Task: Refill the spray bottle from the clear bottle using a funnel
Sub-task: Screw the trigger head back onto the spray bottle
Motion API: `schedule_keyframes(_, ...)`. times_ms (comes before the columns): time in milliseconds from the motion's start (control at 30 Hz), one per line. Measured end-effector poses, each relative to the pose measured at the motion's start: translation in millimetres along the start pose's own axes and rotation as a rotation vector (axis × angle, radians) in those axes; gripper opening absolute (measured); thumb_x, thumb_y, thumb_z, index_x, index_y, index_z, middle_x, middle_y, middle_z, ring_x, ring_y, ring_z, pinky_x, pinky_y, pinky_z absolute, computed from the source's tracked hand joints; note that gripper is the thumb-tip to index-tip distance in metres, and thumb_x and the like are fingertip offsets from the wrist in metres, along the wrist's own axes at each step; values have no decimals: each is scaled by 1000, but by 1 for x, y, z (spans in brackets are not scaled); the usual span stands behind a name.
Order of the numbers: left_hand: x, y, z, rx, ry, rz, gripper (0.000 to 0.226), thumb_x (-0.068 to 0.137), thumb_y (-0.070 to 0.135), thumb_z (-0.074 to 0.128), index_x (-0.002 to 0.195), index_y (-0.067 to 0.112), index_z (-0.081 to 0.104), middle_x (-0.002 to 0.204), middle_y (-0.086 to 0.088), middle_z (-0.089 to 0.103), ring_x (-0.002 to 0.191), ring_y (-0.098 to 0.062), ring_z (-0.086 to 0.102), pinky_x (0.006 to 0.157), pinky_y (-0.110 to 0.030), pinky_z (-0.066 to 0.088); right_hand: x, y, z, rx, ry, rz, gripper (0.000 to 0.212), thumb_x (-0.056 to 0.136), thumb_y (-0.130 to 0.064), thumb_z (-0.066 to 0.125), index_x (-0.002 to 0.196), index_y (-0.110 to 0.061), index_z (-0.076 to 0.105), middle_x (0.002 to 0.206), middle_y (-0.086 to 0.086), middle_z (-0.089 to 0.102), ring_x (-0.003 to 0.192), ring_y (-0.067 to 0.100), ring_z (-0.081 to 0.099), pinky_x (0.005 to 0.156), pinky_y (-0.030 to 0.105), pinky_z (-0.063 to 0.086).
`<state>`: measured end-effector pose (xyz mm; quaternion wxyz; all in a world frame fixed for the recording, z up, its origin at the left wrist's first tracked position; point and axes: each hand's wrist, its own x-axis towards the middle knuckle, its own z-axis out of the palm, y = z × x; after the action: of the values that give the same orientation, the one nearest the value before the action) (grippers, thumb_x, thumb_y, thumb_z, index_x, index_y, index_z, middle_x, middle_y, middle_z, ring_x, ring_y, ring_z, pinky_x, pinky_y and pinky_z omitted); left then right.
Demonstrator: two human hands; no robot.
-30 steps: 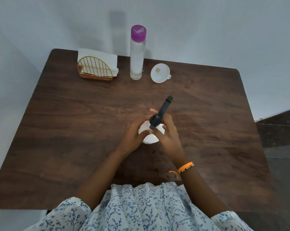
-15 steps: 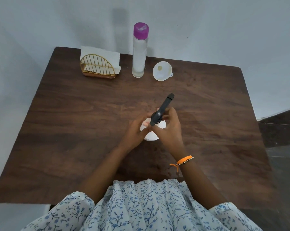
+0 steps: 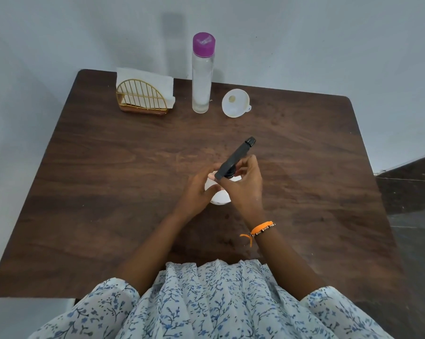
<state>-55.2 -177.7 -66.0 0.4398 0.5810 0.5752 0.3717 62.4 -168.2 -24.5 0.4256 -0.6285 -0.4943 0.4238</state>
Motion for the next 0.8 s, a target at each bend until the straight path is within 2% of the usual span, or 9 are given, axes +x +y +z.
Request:
schedule_keyframes(100, 1, 1, 0, -7, -22, -14, 41, 84, 3, 62, 116, 28, 54, 106, 22, 56, 101, -4, 52, 81, 2, 34, -4, 4, -7, -13, -82, -73, 36, 70, -15, 79, 96, -25, 56, 100, -2, 54, 87, 9, 52, 72, 9, 41)
schedule_keyframes(200, -1, 5, -1, -38, -17, -27, 35, 80, 16, 60, 112, 28, 53, 104, 20, 55, 93, 4, 52, 78, 3, 34, -7, 7, -12, -57, -129, -138, 31, 79, -9, 69, 104, -26, 62, 101, -4, 48, 86, 7, 49, 77, 11, 41)
schedule_keyframes(267, -1, 5, 1, -25, -9, -40, 34, 84, 9, 62, 115, 22, 54, 102, 18, 52, 93, 1, 50, 76, 2, 33, -5, 6, -11, -83, -79, -137, 26, 76, -14, 71, 99, -24, 63, 96, -5, 48, 80, 7, 47, 72, 12, 41)
schedule_keyframes(367, -1, 1, 5, 29, -4, -83, 39, 89, 5, 58, 126, 12, 52, 111, 11, 50, 106, -9, 47, 73, -5, 32, -4, 3, -6, -113, 19, -127, 30, 69, -16, 78, 82, -28, 53, 86, -7, 48, 71, 5, 44, 65, 14, 40)
schedule_keyframes(467, -1, 0, 7, 41, 13, -87, 41, 91, 7, 56, 131, 11, 49, 115, 13, 44, 109, -4, 41, 78, -2, 27, -6, 2, 0, -32, 23, -107, 31, 69, -11, 77, 86, -21, 53, 91, -1, 54, 77, 12, 49, 69, 20, 44)
schedule_keyframes(533, 0, 4, 6, 14, 6, -92, 40, 87, 10, 60, 126, 16, 53, 117, 16, 49, 109, -4, 45, 86, -10, 32, -4, 3, -1, -8, -9, -89, 31, 70, -10, 77, 89, -23, 55, 95, -5, 52, 84, 12, 51, 74, 18, 45)
schedule_keyframes(600, 6, 3, 4, -15, -18, -85, 39, 77, 22, 65, 115, 24, 58, 117, 13, 59, 108, -9, 52, 93, -26, 42, 1, 5, -8, -31, -50, -94, 28, 71, -12, 76, 91, -20, 58, 97, -8, 52, 93, 15, 52, 78, 17, 43)
schedule_keyframes(700, 19, 3, 0, 82, -99, -58, 42, 65, 33, 69, 106, 28, 59, 116, 5, 60, 113, -15, 48, 93, -32, 39, 11, 6, -20, -170, -139, -114, 23, 74, -10, 73, 95, -11, 63, 99, -1, 57, 102, 22, 48, 78, 8, 36)
schedule_keyframes(800, 30, 4, -8, 158, -239, -21, 63, 66, 27, 80, 122, 17, 56, 131, -2, 53, 125, -20, 41, 105, -36, 33, 21, 2, -30, -275, -263, -177, 23, 78, -10, 70, 98, -20, 65, 103, 4, 58, 102, 25, 45, 87, 25, 40)
